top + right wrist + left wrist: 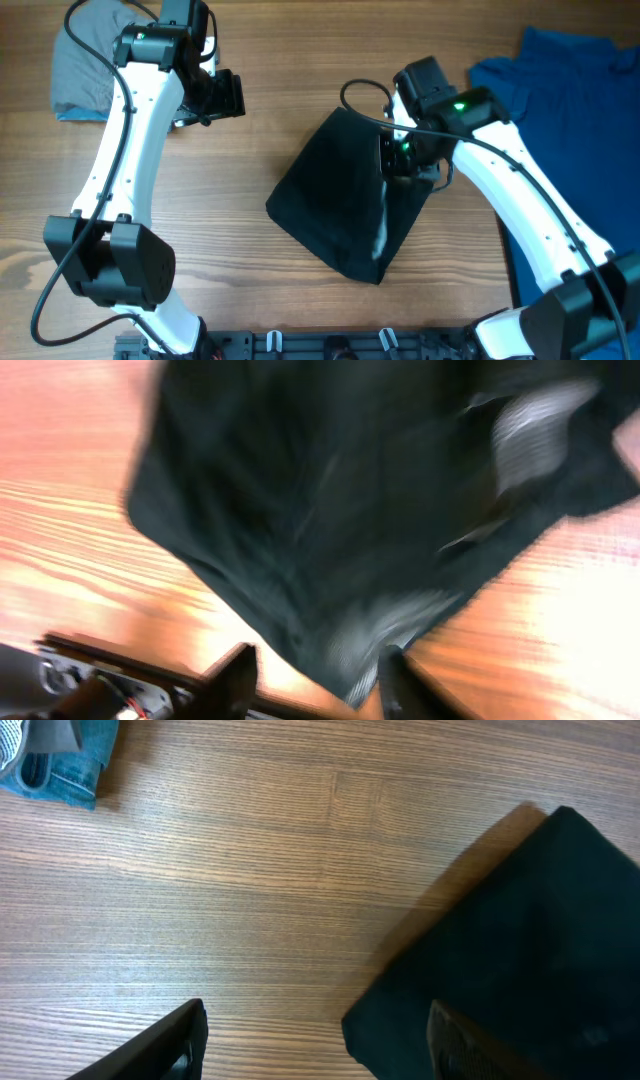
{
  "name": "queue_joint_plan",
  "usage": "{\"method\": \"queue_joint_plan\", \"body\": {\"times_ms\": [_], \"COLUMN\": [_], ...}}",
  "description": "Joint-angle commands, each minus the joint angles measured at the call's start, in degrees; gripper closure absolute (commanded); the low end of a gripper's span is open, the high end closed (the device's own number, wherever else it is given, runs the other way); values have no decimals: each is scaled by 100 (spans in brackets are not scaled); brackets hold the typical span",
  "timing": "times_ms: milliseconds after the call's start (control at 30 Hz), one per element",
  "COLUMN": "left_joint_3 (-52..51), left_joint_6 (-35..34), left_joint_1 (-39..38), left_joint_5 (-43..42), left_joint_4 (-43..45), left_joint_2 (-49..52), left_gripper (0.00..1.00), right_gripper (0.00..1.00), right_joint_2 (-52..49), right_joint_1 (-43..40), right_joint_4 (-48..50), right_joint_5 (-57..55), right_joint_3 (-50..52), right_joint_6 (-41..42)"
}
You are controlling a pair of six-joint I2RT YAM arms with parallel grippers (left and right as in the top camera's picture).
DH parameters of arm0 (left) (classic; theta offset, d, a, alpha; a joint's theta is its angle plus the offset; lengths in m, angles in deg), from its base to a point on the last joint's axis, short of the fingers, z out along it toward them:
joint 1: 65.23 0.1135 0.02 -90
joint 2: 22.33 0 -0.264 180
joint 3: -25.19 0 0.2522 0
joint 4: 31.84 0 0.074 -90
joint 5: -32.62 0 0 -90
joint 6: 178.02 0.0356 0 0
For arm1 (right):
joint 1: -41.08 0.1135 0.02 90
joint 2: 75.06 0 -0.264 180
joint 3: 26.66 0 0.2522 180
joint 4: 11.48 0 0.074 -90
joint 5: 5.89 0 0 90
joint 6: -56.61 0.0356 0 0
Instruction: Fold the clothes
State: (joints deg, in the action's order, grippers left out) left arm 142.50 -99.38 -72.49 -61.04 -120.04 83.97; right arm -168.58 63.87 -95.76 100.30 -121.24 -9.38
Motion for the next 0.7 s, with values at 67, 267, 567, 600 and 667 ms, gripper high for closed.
{"method": "queue_joint_plan", "body": {"times_ms": [67, 267, 567, 600, 667], "left_joint_3": [-4, -39, -2166, -2601, -3331], "left_joint_6": [90, 262, 658, 638, 240], "left_joint_1": [-2, -177, -1158, -1333, -1582], "left_joint_5": [48, -804, -2601, -2730, -2905], "left_joint_4": [2, 7, 651, 822, 1145], "left_joint_2": [42, 42, 44, 44, 44], "left_gripper": [30, 55, 96, 96, 96], "right_gripper": [28, 71, 94, 96, 96], "right_joint_2": [-175, -203, -1598, -1853, -2177], "right_joint_1": [-162, -850, -1161, -1161, -1161], "right_joint_4": [-387, 398, 833, 831, 846], "right_joint_5": [-1056, -1121, 39, 181, 192], "right_joint_3": [68, 68, 70, 70, 70], "right_joint_6": [481, 511, 55, -83, -151]}}
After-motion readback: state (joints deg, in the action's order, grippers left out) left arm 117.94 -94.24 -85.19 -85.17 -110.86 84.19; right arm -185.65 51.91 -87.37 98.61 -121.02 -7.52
